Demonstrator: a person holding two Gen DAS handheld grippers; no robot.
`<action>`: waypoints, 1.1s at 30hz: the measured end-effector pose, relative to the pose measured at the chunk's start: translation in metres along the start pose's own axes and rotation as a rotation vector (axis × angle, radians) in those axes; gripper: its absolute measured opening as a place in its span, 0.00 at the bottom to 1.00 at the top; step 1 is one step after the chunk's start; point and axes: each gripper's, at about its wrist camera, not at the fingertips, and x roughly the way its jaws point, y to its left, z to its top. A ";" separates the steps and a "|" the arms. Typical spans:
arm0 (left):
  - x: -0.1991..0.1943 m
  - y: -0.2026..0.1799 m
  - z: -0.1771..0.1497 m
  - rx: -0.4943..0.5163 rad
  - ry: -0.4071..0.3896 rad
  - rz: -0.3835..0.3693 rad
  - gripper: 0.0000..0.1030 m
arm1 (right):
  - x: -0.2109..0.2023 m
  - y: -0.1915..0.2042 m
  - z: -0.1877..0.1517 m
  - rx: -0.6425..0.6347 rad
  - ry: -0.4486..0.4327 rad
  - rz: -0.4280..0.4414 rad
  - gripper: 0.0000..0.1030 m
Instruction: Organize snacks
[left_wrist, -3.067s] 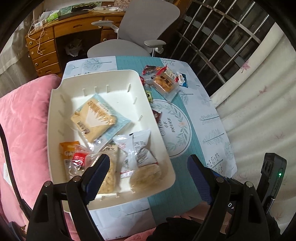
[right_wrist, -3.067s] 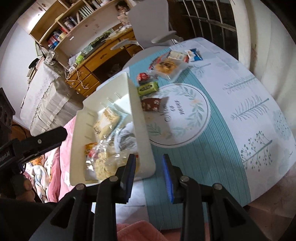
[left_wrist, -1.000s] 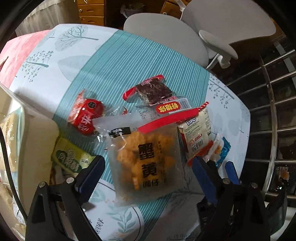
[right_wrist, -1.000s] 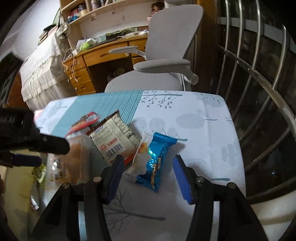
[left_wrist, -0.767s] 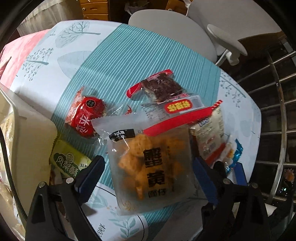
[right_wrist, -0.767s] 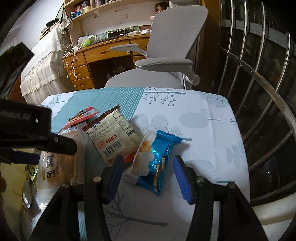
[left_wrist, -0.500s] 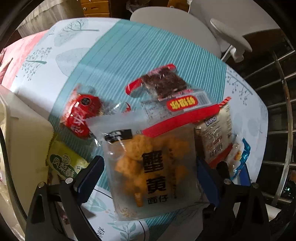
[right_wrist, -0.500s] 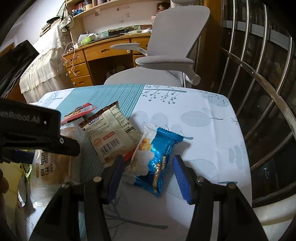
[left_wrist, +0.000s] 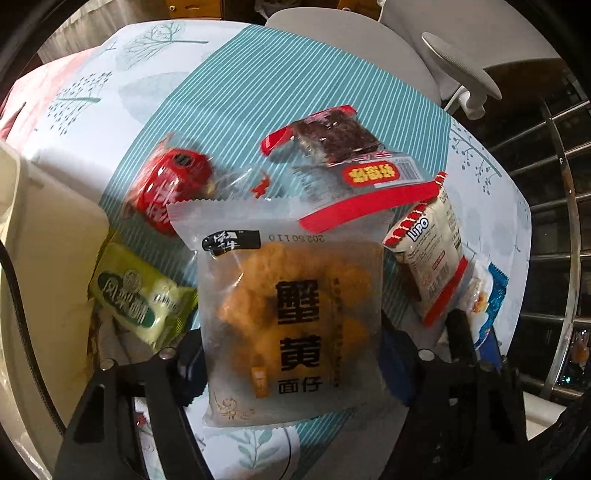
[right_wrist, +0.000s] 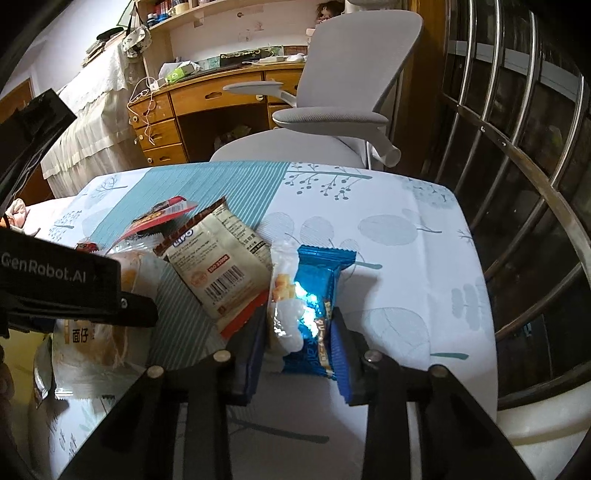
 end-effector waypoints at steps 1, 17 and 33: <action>-0.001 0.002 -0.002 0.000 0.005 0.003 0.70 | -0.002 0.000 0.000 -0.003 -0.001 -0.001 0.31; -0.048 0.029 -0.082 0.059 0.038 -0.013 0.70 | -0.062 0.003 -0.018 -0.005 0.014 -0.005 0.31; -0.153 0.050 -0.142 0.209 -0.120 -0.087 0.71 | -0.160 0.038 -0.059 -0.014 0.068 0.035 0.31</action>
